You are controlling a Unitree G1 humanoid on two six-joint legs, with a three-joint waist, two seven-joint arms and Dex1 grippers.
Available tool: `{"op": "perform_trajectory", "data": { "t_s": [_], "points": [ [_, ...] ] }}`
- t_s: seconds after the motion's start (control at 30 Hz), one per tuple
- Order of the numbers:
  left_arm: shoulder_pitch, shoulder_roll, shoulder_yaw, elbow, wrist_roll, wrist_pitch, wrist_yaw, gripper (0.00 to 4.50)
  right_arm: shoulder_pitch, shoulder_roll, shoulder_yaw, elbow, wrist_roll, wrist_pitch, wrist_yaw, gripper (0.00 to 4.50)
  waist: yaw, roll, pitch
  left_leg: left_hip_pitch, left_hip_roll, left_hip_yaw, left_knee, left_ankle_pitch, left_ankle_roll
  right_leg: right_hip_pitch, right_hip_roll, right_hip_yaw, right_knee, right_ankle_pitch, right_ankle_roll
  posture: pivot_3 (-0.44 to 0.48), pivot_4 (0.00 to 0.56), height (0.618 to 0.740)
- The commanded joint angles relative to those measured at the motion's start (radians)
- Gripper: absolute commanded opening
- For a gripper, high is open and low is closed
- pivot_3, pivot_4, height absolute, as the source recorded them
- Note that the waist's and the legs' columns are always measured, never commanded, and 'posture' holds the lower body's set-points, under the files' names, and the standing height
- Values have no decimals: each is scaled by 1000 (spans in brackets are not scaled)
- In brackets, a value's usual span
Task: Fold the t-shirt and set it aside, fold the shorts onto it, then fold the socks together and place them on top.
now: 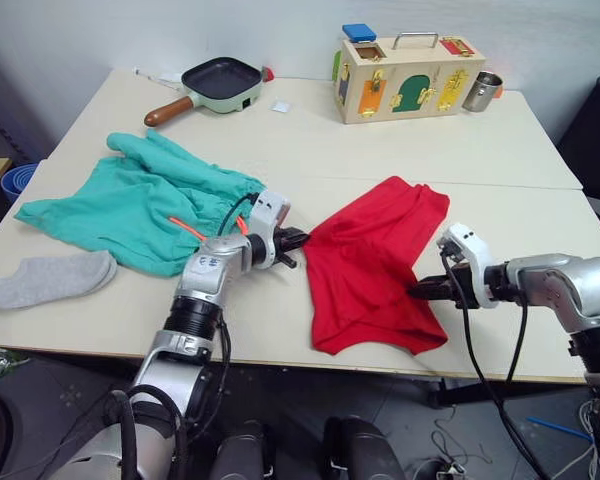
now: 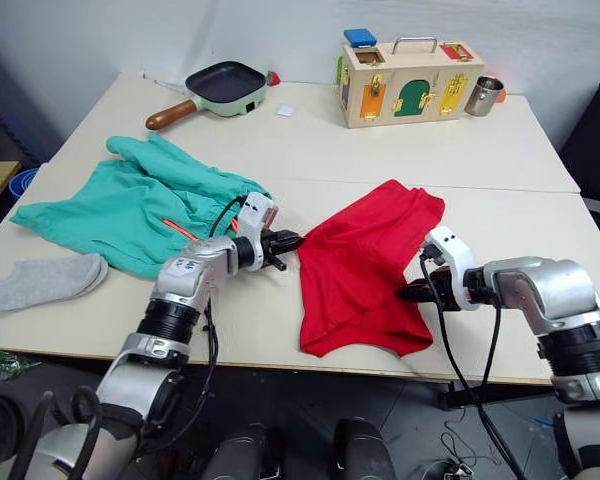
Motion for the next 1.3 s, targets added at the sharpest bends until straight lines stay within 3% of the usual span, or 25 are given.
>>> {"op": "perform_trajectory", "data": {
  "t_s": [0.03,0.17,0.23,0.3,0.53,0.77,1.17,1.3],
  "points": [
    [10,84,-66,-126,10,-125,-148,2153,83,-84,-95,-52,-32,-232,117,2636,1,2,1,0,0,0,0,0,0,0,0,0,0,0,0,0,150,740],
    [36,217,-132,-190,35,-305,-321,3383,173,-146,-124,71,-188,-729,232,4076,-1,3,2,0,-1,1,-1,0,0,0,1,0,-1,0,0,0,150,740],
    [54,291,-167,-176,73,-462,-397,4029,194,-173,-111,200,-296,-1070,283,4500,-3,3,2,1,-1,2,0,0,0,1,1,1,-1,0,0,0,150,740],
    [58,322,-178,-137,89,-602,-431,4473,178,-162,-112,318,-338,-1290,312,4500,-5,5,3,3,-1,5,-1,0,0,1,2,3,-1,0,0,0,150,740],
    [34,330,-272,104,253,-1098,-403,4473,51,-84,-56,699,-484,-1953,297,4500,-6,8,5,4,0,6,0,0,0,1,2,5,0,0,0,0,150,740],
    [12,304,-322,231,277,-1274,-439,4473,14,-5,11,783,-441,-2171,368,4500,-5,8,5,5,0,5,2,1,1,3,1,4,1,0,1,0,150,740],
    [33,166,-367,231,294,-1262,-422,4473,-25,120,65,839,-459,-2247,330,4500,-5,8,5,7,1,0,7,0,2,10,1,-1,1,0,1,0,150,740],
    [33,150,-369,246,320,-1240,-393,4473,-34,124,74,854,-473,-2245,314,4500,-5,8,5,18,1,-2,7,-2,3,23,0,-1,-1,0,1,0,150,740]
  ]
}}
